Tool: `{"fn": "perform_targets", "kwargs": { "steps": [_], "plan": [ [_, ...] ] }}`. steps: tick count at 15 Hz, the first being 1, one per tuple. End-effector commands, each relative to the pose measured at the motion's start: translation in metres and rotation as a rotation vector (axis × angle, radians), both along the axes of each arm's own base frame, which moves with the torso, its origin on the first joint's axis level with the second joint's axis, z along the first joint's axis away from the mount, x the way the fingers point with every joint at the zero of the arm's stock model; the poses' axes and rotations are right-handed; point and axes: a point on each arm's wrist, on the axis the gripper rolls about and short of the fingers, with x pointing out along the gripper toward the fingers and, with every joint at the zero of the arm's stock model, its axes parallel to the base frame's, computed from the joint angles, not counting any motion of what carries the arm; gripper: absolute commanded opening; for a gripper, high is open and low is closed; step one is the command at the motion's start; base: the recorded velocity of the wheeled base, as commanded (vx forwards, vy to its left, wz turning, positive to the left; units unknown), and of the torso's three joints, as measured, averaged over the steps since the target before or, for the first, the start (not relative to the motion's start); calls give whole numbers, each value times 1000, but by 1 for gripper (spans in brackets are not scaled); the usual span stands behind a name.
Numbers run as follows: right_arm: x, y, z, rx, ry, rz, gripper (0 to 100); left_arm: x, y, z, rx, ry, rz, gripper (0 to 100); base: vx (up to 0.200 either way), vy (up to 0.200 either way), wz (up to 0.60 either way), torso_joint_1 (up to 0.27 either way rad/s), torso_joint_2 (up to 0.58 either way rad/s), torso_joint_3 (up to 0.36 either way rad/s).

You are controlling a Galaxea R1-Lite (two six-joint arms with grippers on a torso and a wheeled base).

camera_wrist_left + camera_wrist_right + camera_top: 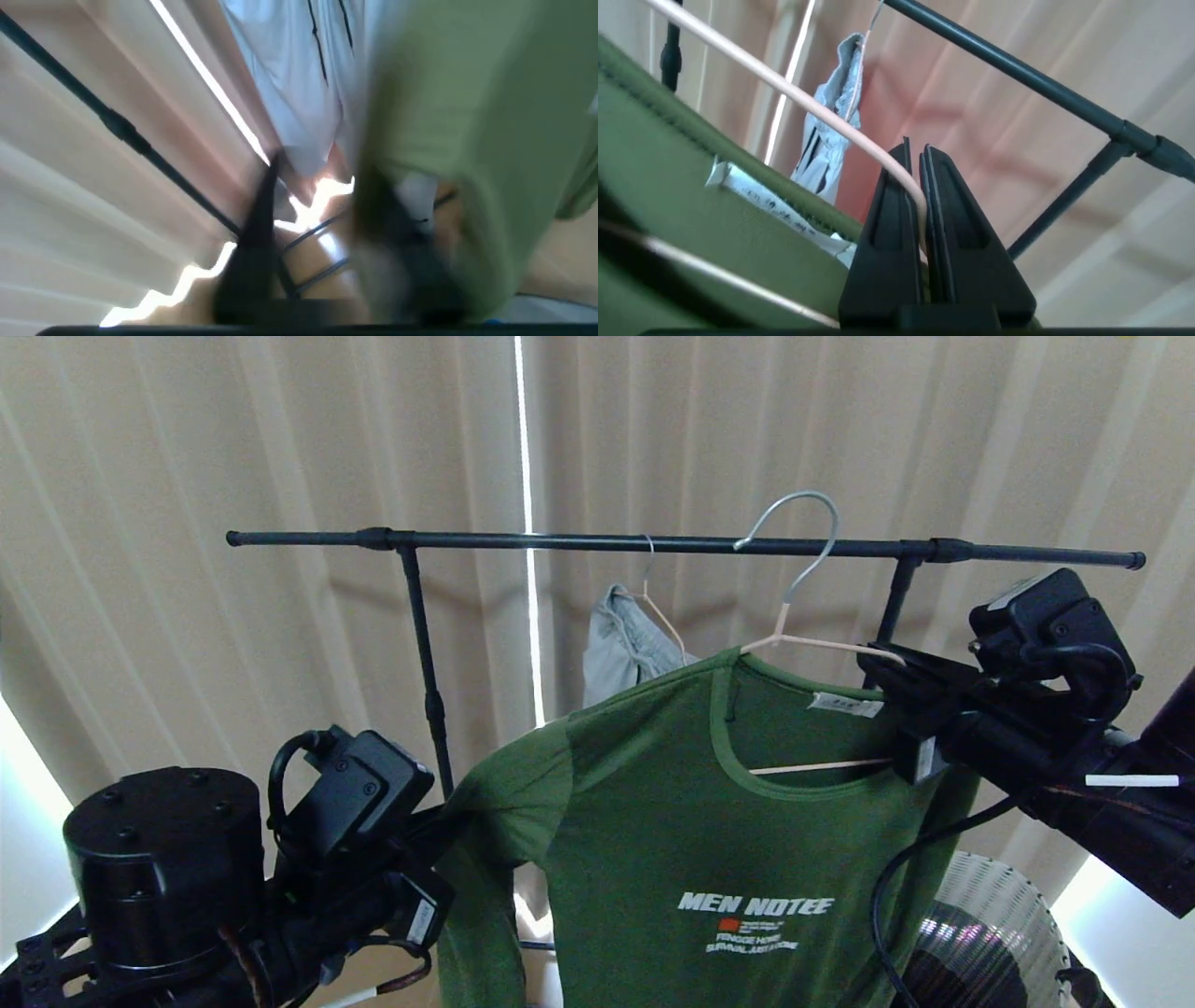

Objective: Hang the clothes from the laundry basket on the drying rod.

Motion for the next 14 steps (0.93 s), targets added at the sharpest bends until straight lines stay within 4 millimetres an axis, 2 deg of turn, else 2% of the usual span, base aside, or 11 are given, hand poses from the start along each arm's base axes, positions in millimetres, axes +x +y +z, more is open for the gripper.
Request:
{"fn": "perform_targets", "kwargs": {
  "steps": [1, 2, 4, 6, 7, 11, 14],
  "plan": [
    [4, -5, 0, -1, 1, -27, 0, 3, 10, -6, 22, 19, 45, 0, 0, 0, 0, 0, 0, 0],
    [7, -13, -3, -6, 11, -64, 0, 4, 21, -11, 53, 26, 83, 0, 0, 0, 0, 0, 0, 0],
    [8, -17, -4, -8, 15, -83, 0, 7, 38, -13, 88, 23, 153, 0, 0, 0, 0, 0, 0, 0],
    [8, -17, -4, -8, 15, -83, 0, 3, 40, -9, 70, 8, 151, 0, 0, 0, 0, 0, 0, 0],
    [8, -17, -4, -8, 15, -83, 0, 2, 40, -9, 72, 5, 145, 100, 0, 0, 0, 0, 0, 0],
    [9, -20, -5, -9, 18, -99, 0, 1, 31, -1, 43, -22, 103, 100, 0, 0, 0, 0, 0, 0],
    [14, -48, -7, -21, 24, -239, 0, 8, 25, 20, -114, -93, 110, 100, 0, 0, 0, 0, 0, 0]
  ]
}}
